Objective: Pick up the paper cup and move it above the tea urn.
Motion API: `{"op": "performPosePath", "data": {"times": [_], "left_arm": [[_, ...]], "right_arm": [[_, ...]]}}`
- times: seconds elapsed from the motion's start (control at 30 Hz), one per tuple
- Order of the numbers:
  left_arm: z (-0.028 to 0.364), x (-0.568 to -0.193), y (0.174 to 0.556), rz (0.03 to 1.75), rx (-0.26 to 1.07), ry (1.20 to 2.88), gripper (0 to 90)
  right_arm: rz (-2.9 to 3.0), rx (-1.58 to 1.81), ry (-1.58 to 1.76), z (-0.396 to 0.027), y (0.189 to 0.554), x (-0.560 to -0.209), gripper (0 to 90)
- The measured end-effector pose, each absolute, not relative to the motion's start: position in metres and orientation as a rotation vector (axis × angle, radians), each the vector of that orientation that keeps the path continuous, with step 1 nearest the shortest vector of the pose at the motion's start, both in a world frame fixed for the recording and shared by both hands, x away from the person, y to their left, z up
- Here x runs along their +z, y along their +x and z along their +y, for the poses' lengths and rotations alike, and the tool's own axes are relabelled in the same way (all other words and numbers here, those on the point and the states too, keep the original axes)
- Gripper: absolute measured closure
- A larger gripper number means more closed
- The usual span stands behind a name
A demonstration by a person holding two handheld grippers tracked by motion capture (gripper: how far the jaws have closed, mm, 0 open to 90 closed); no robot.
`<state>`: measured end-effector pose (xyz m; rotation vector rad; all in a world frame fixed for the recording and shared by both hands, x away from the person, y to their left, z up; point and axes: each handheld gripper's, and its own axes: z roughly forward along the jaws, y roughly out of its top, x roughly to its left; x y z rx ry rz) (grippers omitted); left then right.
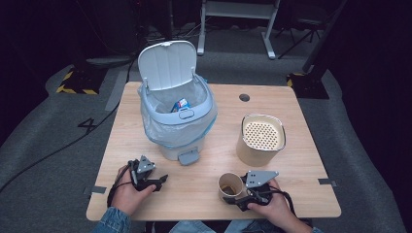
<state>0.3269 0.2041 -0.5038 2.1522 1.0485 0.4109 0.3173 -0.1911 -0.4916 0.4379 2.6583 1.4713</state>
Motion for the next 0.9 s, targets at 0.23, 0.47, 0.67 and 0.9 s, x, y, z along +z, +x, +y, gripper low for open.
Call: {"op": "performPosePath", "data": {"times": [0.23,0.47,0.67,0.9], "left_arm": [[0.204,-0.504,0.327,1.048,0.412,2.153,28.7],[0.204,-0.504,0.327,1.048,0.412,2.152,28.6],[0.204,-0.503,0.328,1.045,0.414,2.157,28.5],[0.204,-0.503,0.328,1.045,0.415,2.157,28.5]], "right_arm": [[2.65,1.485,0.466,-0.205,0.317,-0.461,32.2],[2.588,1.481,0.514,-0.229,0.322,-0.414,32.1],[2.547,1.476,0.574,-0.25,0.331,-0.385,32.1],[2.499,1.458,0.656,-0.276,0.345,-0.359,32.1]]}}
